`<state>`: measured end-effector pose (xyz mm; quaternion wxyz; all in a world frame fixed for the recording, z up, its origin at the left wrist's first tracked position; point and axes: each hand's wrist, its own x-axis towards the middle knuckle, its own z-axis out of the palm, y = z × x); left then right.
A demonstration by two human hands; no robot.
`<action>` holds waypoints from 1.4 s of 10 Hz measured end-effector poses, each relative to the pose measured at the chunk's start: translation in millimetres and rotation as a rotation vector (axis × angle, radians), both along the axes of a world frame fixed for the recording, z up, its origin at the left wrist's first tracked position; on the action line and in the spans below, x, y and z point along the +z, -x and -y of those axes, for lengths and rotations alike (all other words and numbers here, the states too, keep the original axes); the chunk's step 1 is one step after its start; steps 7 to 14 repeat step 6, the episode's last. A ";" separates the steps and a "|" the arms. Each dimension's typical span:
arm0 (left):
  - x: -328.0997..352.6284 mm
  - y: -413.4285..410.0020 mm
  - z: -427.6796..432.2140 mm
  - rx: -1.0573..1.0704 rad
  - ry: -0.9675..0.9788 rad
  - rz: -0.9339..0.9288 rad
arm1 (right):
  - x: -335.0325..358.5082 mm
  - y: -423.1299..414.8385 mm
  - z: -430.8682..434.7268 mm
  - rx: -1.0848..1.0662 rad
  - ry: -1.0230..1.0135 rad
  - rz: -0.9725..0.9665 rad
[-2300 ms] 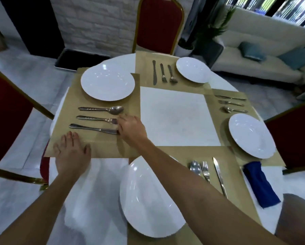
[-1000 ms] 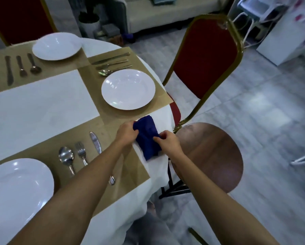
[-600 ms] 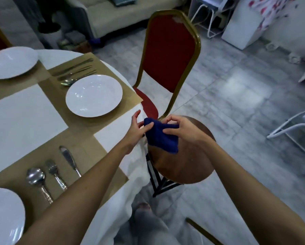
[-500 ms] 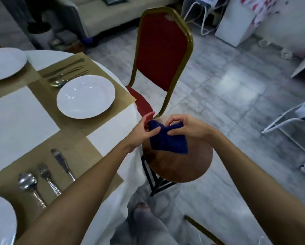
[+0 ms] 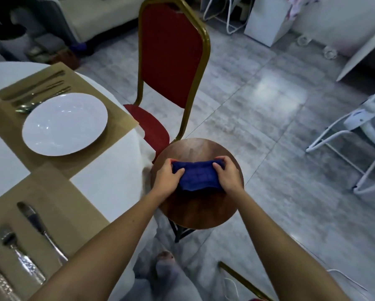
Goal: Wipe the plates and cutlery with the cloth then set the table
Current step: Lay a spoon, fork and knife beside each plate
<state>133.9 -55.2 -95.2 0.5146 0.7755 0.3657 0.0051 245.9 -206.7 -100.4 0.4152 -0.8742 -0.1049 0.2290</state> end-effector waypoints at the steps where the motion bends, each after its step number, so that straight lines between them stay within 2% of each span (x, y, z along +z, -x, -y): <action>1: -17.9 -4.5 6.0 0.041 -0.139 0.010 | -17.7 6.2 -3.3 -0.069 0.058 0.102; 2: -32.0 -1.5 15.4 -0.085 -0.426 -0.033 | -31.2 14.4 -2.3 0.000 0.201 0.261; 3: -44.3 5.3 23.6 -0.470 -0.897 -0.105 | -41.7 24.4 6.2 0.297 0.487 0.562; 4: -50.5 12.6 27.1 -0.743 -0.893 -0.340 | -47.6 26.0 14.3 0.586 0.601 0.468; 5: -37.3 4.9 26.0 -0.785 -0.814 -0.417 | -38.4 21.0 16.6 0.625 0.648 0.396; 6: -13.3 0.6 15.8 -0.781 -0.781 -0.391 | -17.4 23.0 7.3 0.514 0.597 0.395; 14: -13.3 0.6 15.8 -0.781 -0.781 -0.391 | -17.4 23.0 7.3 0.514 0.597 0.395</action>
